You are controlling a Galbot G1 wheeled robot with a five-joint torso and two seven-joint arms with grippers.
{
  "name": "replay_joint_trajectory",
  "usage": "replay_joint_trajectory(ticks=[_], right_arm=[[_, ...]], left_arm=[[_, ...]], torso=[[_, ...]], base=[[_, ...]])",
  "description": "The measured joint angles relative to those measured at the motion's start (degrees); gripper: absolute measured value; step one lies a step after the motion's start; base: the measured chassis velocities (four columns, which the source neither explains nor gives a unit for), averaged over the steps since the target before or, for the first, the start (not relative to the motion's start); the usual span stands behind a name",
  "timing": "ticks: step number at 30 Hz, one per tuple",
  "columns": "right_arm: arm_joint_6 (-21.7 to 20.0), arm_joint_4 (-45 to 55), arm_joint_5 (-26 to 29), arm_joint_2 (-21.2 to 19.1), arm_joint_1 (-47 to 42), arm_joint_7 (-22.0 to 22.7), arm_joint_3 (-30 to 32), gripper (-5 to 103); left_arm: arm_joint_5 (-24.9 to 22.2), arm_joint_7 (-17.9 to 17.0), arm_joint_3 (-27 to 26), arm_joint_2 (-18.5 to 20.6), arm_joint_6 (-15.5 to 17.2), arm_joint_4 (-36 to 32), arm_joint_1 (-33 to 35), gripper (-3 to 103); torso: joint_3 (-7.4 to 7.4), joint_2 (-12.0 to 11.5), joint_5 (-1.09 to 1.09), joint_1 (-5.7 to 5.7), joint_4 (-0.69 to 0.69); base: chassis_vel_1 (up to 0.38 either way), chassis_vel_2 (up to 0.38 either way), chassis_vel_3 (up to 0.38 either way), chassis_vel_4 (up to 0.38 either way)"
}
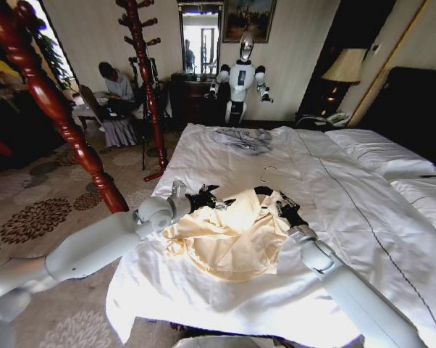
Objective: Pick up the clothes from the bed and hang them on the clothes hanger.
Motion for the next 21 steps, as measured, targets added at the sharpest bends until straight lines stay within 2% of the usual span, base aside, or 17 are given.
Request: replay_joint_trajectory(ticks=[5,8,17,21], right_arm=[[0.82,0.19,-0.7,0.06,-0.03,-0.01,0.11,20],[2.04,0.44,-1.93,0.13,-0.82,-0.02,0.63,20],[3.42,0.49,-4.61,0.78,-1.13,-0.43,1.12,20],[4.14,0.2,-5.53,0.67,-0.87,-0.67,1.17,20]], left_arm=[[0.08,2.35,1.33,0.76,-0.02,0.55,-1.16,99],[3.01,4.32,3.78,1.16,-0.41,1.94,-2.65,97],[5.71,5.83,9.01,0.24,-1.07,4.54,-6.46,92],[8.49,6.16,10.23,-0.22,-1.65,5.39,-7.43,84]], torso=[[0.0,0.0,0.0,0.0,0.01],[0.0,0.0,0.0,0.0,0.01],[0.0,0.0,0.0,0.0,0.01],[0.0,0.0,0.01,0.0,0.0]], base=[[0.0,0.0,0.0,0.0],[0.0,0.0,0.0,0.0],[0.0,0.0,0.0,0.0],[0.0,0.0,0.0,0.0]])
